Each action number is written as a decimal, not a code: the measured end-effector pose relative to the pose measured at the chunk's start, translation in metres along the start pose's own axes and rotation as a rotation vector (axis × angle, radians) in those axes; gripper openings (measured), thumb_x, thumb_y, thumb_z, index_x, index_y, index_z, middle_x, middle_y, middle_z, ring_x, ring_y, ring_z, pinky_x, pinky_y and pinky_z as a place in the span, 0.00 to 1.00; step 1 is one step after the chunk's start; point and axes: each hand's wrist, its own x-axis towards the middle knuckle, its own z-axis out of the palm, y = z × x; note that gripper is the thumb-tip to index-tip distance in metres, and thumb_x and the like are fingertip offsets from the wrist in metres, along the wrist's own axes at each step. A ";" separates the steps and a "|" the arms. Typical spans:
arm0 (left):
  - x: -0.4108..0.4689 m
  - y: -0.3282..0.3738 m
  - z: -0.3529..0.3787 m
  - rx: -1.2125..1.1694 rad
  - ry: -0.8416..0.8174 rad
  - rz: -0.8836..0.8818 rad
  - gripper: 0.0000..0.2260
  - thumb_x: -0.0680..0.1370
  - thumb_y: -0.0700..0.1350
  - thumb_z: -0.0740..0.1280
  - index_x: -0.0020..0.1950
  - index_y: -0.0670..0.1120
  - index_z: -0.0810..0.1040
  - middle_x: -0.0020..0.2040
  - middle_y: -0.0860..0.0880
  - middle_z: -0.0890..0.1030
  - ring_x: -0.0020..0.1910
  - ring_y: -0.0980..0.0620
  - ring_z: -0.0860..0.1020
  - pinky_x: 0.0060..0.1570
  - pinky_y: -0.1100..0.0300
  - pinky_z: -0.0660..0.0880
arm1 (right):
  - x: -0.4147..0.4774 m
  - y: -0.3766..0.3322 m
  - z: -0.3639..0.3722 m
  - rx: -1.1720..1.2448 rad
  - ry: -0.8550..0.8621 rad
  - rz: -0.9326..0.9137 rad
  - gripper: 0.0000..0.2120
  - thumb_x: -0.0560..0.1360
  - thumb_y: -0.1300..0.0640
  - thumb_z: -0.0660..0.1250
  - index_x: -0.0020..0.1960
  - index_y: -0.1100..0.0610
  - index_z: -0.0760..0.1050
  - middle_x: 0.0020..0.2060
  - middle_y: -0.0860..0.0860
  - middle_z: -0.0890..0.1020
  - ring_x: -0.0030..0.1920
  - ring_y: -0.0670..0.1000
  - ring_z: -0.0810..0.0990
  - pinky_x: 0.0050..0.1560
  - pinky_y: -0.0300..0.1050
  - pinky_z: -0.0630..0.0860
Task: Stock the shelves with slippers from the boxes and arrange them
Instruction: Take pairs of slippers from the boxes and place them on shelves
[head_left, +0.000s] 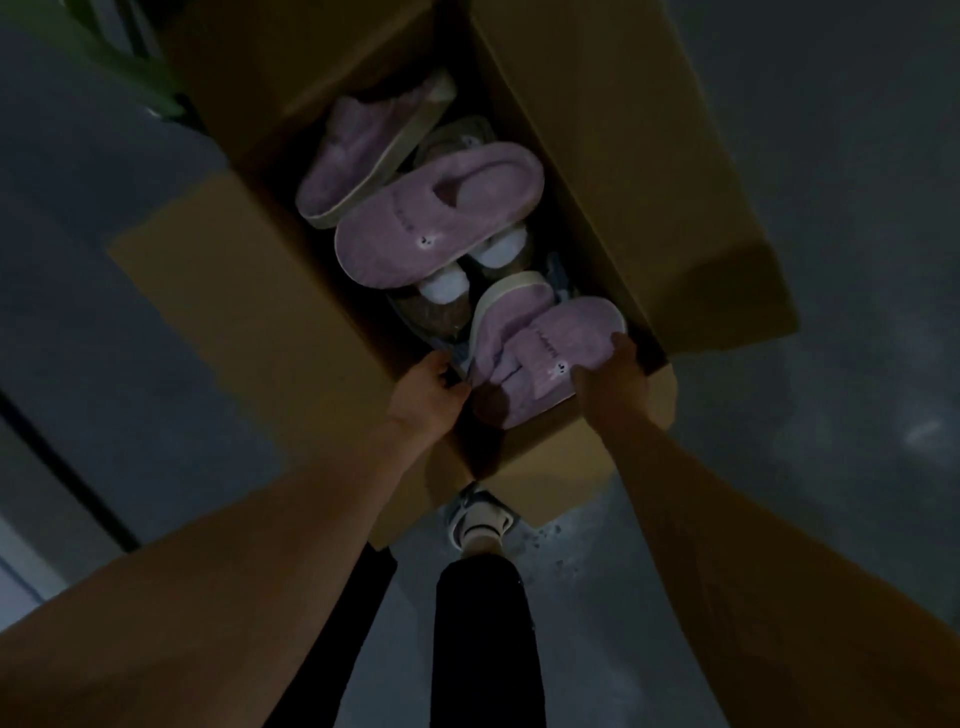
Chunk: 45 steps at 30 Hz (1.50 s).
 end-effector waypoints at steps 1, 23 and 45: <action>0.009 -0.001 0.005 0.016 0.007 -0.010 0.22 0.80 0.46 0.65 0.72 0.40 0.67 0.67 0.43 0.75 0.66 0.43 0.73 0.57 0.60 0.67 | 0.007 0.002 0.007 -0.027 0.036 -0.009 0.32 0.79 0.60 0.64 0.79 0.59 0.53 0.73 0.62 0.66 0.69 0.62 0.70 0.59 0.43 0.69; 0.093 -0.018 0.053 -0.117 -0.008 -0.062 0.17 0.81 0.44 0.62 0.69 0.41 0.67 0.62 0.41 0.76 0.55 0.47 0.74 0.50 0.59 0.68 | 0.041 0.005 0.041 0.193 0.182 0.023 0.37 0.76 0.39 0.66 0.78 0.51 0.57 0.71 0.60 0.68 0.68 0.62 0.70 0.65 0.53 0.70; -0.155 0.058 -0.132 -0.379 0.014 -0.045 0.23 0.83 0.56 0.56 0.69 0.41 0.72 0.60 0.48 0.74 0.64 0.45 0.74 0.61 0.60 0.68 | -0.194 -0.104 -0.122 0.496 -0.184 -0.184 0.14 0.77 0.45 0.69 0.58 0.51 0.79 0.53 0.51 0.84 0.52 0.51 0.83 0.52 0.48 0.81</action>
